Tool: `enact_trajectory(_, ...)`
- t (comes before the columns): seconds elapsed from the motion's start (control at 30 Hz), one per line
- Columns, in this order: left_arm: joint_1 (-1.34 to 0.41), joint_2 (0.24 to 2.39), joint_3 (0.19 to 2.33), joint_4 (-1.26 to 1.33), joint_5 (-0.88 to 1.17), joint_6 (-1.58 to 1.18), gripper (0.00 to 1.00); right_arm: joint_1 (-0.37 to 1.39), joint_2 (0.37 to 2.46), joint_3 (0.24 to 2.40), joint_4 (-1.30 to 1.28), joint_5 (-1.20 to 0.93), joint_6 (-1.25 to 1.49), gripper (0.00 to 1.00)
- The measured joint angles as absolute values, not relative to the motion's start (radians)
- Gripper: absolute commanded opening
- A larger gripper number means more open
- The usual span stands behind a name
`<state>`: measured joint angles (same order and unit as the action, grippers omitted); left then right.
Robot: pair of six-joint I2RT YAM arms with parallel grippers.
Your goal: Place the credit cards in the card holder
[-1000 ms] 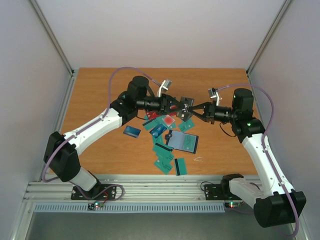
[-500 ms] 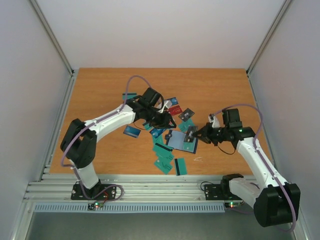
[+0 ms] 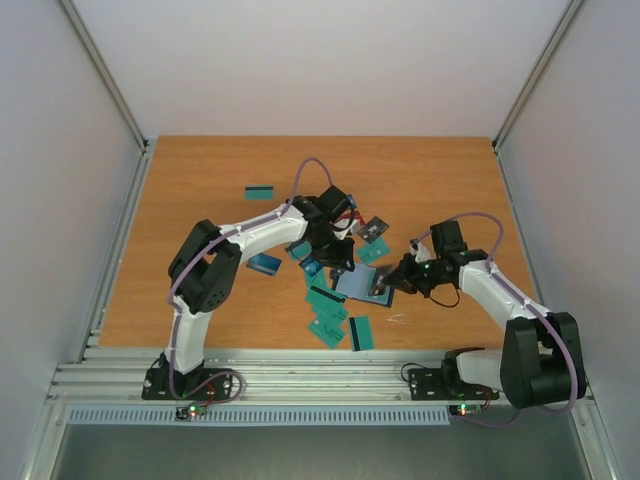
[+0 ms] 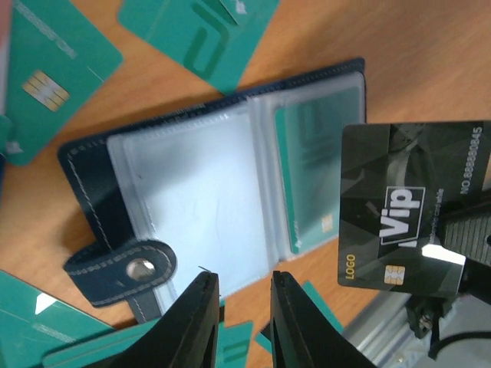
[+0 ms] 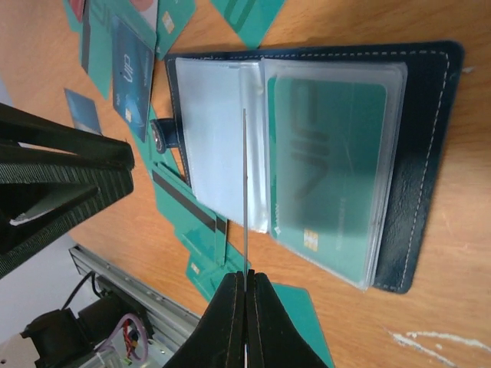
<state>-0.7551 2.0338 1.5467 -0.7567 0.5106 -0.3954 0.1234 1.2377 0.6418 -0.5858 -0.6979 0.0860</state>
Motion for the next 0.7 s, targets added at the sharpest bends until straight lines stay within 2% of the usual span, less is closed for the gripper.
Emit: enact_trajectory(0.7, -0.751, 2.194, 1.674, -0.858, 0.392, -0.320, 0.13, 0.123, 1.404, 0.588, -0.339, -0.767, 0.051, 0.01)
